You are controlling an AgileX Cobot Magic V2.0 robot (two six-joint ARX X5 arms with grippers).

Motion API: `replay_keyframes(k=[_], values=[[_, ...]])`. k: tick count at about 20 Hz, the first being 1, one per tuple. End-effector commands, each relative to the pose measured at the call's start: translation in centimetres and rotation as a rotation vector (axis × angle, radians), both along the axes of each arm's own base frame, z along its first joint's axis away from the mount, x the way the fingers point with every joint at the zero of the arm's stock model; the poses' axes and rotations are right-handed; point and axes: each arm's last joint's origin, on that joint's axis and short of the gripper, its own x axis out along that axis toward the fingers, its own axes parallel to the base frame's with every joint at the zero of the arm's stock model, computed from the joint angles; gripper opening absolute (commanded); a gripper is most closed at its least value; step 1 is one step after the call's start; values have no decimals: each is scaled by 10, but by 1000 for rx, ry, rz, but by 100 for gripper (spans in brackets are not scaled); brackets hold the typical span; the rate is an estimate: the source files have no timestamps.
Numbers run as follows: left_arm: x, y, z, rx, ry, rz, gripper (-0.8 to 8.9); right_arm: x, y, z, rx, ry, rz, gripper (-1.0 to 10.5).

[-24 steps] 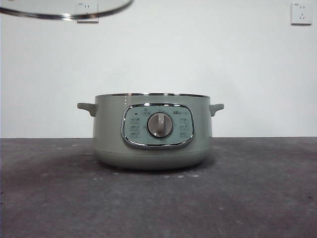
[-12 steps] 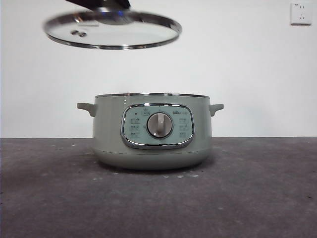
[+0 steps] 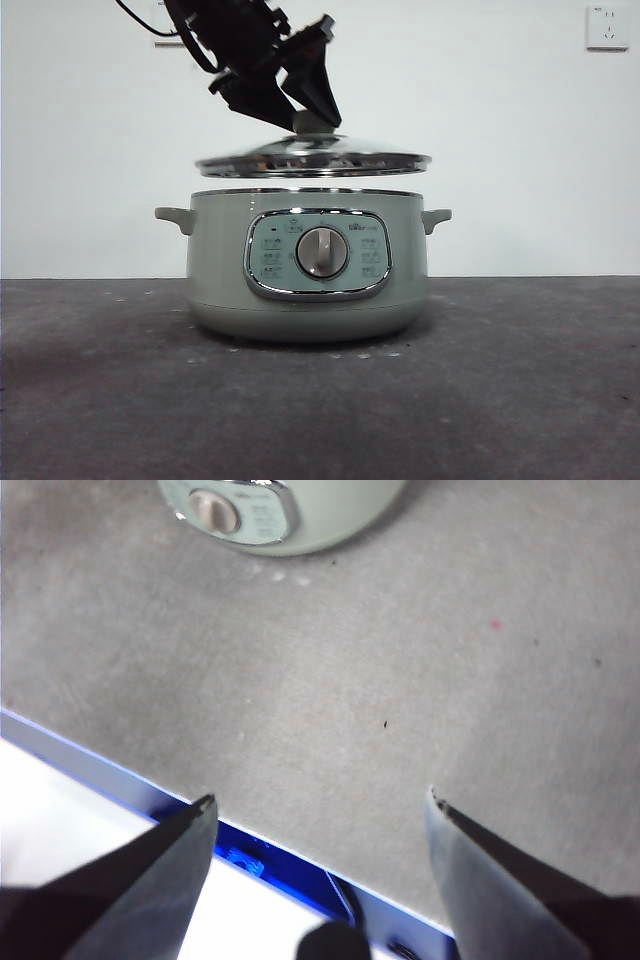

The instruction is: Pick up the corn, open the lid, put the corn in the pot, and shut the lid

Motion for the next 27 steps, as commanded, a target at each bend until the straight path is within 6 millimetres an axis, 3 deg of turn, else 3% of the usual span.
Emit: replay_keyframes(k=[1,8,18,27], values=[[4,-4,7,-39,-55,14,-8,-15,-10,-3,53,3,-54,347],[9,-6,0,-29,-44,35,-9,-44,-29,-1,150,-86,-93,346],[9,-4,-6,6,-2,61,-9,-44,-29,-1,149,-85,-92,346],[15,-8,-31,57,88,59,-8,-44,-29,-1,142,-90,-99,346]])
